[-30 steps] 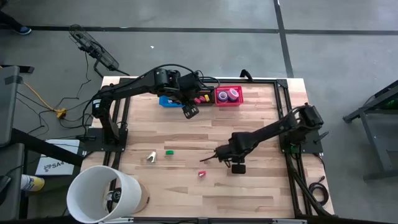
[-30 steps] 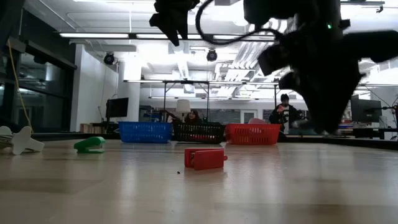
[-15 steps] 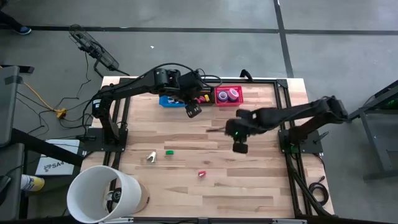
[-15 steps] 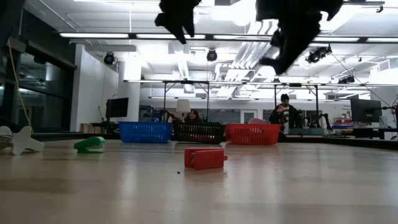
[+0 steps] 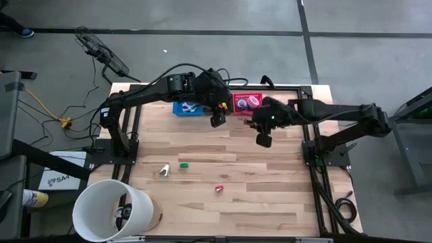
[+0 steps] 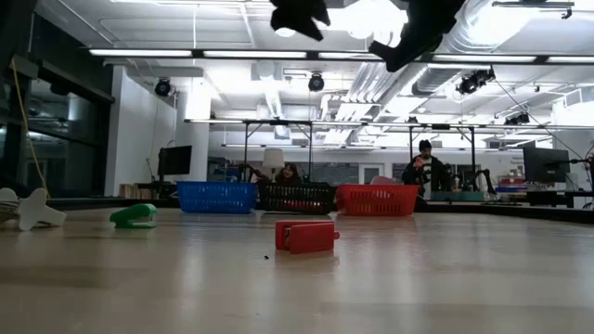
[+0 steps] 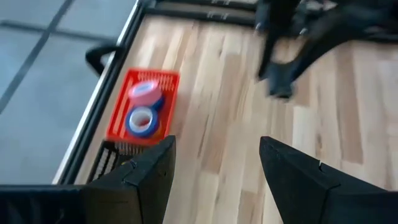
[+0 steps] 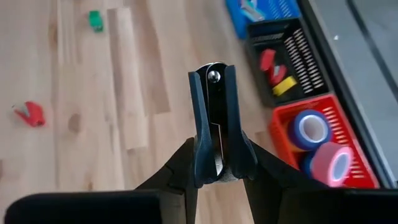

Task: Pick and place Stapler, Stapler remover, tape
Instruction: Put the black staple remover into the blue bin

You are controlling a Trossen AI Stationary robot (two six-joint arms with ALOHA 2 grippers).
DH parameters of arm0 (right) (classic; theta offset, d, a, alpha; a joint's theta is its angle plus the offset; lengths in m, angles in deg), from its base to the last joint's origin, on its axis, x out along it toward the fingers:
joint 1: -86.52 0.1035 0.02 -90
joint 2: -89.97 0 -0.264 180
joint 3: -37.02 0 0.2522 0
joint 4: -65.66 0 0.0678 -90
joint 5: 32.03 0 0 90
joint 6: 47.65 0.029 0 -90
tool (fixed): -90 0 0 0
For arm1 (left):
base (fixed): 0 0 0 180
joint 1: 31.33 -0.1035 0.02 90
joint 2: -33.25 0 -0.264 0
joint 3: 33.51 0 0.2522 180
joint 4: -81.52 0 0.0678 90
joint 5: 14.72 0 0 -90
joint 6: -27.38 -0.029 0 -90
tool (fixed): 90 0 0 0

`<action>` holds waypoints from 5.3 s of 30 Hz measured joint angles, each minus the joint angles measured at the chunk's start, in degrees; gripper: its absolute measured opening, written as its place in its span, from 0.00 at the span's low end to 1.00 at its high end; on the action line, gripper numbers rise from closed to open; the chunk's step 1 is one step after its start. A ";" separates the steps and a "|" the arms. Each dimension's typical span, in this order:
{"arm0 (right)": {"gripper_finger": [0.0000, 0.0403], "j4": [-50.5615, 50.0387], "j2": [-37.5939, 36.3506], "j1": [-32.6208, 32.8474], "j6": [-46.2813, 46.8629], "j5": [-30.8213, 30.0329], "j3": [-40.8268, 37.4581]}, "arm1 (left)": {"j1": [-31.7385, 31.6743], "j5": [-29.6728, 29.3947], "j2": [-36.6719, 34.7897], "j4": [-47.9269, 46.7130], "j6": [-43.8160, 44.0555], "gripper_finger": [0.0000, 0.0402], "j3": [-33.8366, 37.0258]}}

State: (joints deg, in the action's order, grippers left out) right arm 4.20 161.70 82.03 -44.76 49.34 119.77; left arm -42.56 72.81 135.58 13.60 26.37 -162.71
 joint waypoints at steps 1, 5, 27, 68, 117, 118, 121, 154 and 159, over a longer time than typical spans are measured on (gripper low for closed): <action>0.22 0.33 -0.29 -0.72 -0.55 0.22 0.00 | 0.00 0.74 0.00 1.26 -0.60 0.57 0.00; 0.22 2.44 -1.24 -3.13 -3.49 1.70 0.00 | 0.00 3.63 0.00 6.05 -3.20 0.57 0.00; 0.22 15.91 -1.74 -12.83 -16.24 15.18 0.00 | 0.00 6.14 2.86 11.12 -4.55 0.57 0.07; 0.22 20.06 -1.30 -13.95 -17.33 18.93 0.00 | 0.02 3.08 2.84 12.25 -4.97 0.22 0.00; 0.49 7.60 -2.06 -17.42 -21.00 -1.09 0.00 | -6.04 -16.07 2.68 -0.01 10.82 0.20 4.54; 0.49 7.58 -2.06 -17.87 -21.00 -1.07 0.00 | -6.80 -16.05 2.71 -0.06 12.18 0.20 5.53; 0.48 7.53 -2.08 -19.26 -20.98 -0.13 0.00 | -8.80 -16.12 2.67 0.63 16.47 0.20 9.39; 0.46 7.05 -2.08 -22.54 -20.01 2.94 -0.02 | -18.51 -20.22 2.84 5.98 52.68 0.23 39.10; 0.46 6.70 -2.08 -22.54 -19.63 3.04 -0.07 | -18.51 -20.46 2.84 6.06 52.78 0.23 39.10</action>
State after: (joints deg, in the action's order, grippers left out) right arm 10.90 159.62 59.49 -64.39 52.38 119.70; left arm -61.07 52.35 138.42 19.66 79.15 -123.61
